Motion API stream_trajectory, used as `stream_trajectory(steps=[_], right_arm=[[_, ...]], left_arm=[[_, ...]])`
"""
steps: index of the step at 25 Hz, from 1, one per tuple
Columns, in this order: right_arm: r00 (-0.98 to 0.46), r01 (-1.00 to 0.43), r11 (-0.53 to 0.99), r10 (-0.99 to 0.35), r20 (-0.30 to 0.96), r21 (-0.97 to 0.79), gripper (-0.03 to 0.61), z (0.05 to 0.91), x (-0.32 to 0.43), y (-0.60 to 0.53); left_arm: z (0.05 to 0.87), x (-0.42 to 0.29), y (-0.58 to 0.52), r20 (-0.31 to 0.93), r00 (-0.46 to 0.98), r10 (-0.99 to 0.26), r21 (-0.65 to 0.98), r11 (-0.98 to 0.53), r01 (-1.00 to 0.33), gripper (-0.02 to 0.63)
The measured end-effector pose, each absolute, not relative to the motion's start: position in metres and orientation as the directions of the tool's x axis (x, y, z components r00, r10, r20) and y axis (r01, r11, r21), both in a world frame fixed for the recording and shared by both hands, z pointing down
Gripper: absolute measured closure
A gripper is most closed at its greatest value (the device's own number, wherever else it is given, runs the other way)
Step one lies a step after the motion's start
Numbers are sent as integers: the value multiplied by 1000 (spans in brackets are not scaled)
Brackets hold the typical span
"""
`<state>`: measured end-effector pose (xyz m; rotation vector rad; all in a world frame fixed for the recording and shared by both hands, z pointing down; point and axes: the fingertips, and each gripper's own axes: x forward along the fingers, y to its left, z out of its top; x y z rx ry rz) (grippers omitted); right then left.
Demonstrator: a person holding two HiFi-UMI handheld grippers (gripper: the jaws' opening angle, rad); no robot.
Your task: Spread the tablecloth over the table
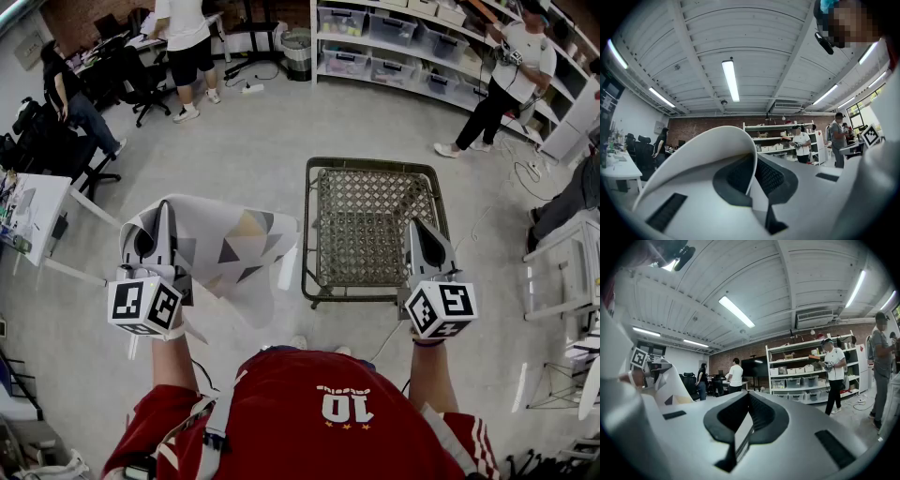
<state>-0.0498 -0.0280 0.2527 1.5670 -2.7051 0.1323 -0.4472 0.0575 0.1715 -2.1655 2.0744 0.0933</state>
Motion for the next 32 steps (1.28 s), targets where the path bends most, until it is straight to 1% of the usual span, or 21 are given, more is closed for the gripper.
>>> stream_trajectory(steps=[4,10,15,20,26,32], right_arm=[[-495,-868,491,-868,45,-72,563,250,-50,-25],[-500,-866,497,-865,46,-64,563,247,-56,-26],[-500,-865,497,-864,49,-62,565,246,-55,-28],[-514,-858,508,-855,78,-80,563,256,-57,-28],[-482,-876,475,-871,99,-89,563,268,-59,-31],[-448,-893,441,-887,108,-90,563,268,-59,-33]], left_arm=[[176,-423,52,-119,83,-989,-115,-69,-991,607],[188,-400,43,-92,126,-988,-120,-115,-986,607],[188,-400,36,-89,141,-986,-106,-131,-986,607],[183,-400,25,-97,163,-982,-111,-153,-982,607],[171,-399,7,-125,196,-973,-133,-179,-975,607],[171,-406,-5,-135,223,-965,-119,-208,-971,607]])
